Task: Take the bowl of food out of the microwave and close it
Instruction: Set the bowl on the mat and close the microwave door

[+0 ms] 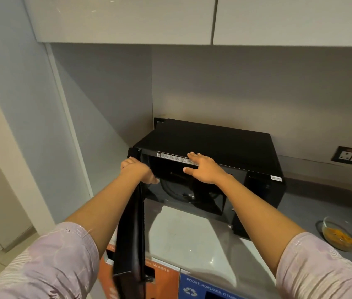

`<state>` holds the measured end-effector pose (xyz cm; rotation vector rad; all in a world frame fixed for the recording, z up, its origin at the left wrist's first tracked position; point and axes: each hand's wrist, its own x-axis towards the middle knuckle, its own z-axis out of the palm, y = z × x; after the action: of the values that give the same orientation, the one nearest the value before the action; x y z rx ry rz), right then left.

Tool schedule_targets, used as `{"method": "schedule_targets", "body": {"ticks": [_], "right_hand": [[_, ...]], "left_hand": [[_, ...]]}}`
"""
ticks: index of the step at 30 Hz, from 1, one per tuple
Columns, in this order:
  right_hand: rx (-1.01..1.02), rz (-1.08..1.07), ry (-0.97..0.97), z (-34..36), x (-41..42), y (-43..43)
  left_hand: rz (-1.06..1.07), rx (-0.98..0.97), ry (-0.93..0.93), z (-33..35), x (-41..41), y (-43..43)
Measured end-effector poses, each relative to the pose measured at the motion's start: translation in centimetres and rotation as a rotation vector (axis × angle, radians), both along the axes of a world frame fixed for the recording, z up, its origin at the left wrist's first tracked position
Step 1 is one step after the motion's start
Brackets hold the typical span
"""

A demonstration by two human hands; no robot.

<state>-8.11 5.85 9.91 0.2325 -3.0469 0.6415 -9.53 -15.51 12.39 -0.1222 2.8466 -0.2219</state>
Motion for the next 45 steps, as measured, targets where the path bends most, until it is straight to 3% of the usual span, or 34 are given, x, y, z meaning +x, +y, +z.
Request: {"method": "schedule_targets", "body": {"ticks": [4,9,18,22,38,45], "right_hand": [[-0.064,0.033,-0.09,0.7,0.1,1.0],[-0.076,0.023,-0.17,1.3,0.2,2.1],[-0.044,0.014,-0.226,1.4,1.5,5.1],[0.118,0.016,-0.175,0.9,2.2,6.8],[0.234,-0.163,0.06,-0.3,2.2,6.1],[0.241,-0.172,0.116,-1.1,2.6,5.7]], "left_hand": [[-0.046,0.133,-0.065,0.0,0.3,1.8],[0.03,0.382,0.087,-1.8,1.0,5.0],[-0.574,0.432,0.319,-4.5,-1.0,8.8],[-0.766,0.431,0.389,-5.3,-1.6,9.2],[-0.743,0.448,0.613,-6.2,-1.5,10.0],[-0.709,0.438,0.592,-6.3,-1.2,10.3]]}}
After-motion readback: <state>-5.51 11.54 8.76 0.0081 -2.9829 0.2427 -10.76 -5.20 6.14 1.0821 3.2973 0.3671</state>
